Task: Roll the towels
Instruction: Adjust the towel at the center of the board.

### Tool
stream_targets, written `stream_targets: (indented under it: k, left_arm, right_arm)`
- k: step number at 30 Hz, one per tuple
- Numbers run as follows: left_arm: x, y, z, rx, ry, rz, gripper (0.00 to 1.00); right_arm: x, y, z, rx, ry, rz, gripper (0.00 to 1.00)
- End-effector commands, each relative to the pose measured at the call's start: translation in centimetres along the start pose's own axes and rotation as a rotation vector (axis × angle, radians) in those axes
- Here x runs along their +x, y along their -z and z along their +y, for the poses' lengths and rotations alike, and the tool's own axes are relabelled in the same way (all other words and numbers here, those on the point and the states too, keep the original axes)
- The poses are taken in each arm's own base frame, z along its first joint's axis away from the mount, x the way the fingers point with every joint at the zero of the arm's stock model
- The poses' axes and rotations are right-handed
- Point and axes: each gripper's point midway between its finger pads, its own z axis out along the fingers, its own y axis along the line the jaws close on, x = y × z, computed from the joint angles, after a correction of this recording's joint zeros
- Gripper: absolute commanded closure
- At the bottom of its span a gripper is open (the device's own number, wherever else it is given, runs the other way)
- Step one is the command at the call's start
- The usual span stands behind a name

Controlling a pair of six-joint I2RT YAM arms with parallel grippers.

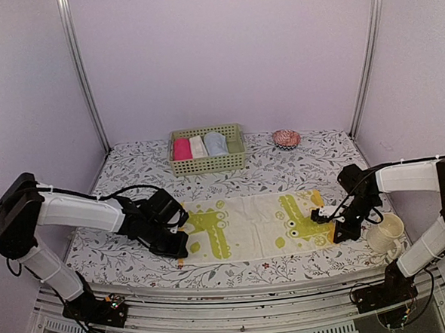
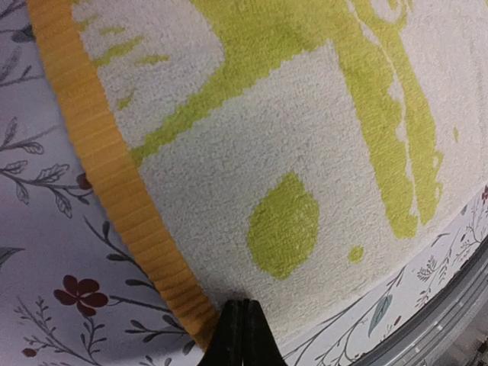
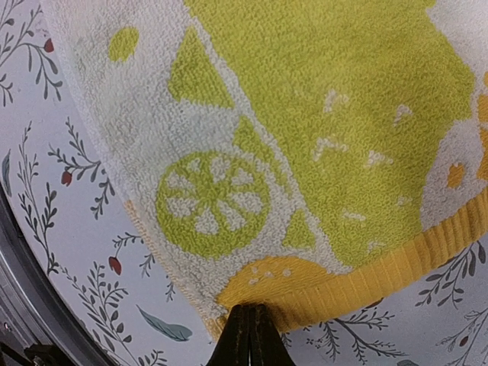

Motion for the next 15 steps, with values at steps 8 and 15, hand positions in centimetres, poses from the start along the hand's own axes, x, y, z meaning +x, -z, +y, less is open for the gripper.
stream_targets:
  k: [8,15]
  left_arm:
    - [9.5,-0.7,5.1,-0.15,0.128,0.171,1.0]
    - [8.2,0.8,3.4,-0.095,0.115,0.096,1.0]
  right_arm:
    - [-0.3,-0.6,0.2,-0.067,-0.013,0.027,0.94]
    - [-1.2,0.5,0.7,-0.132,-0.004,0.026,0.91]
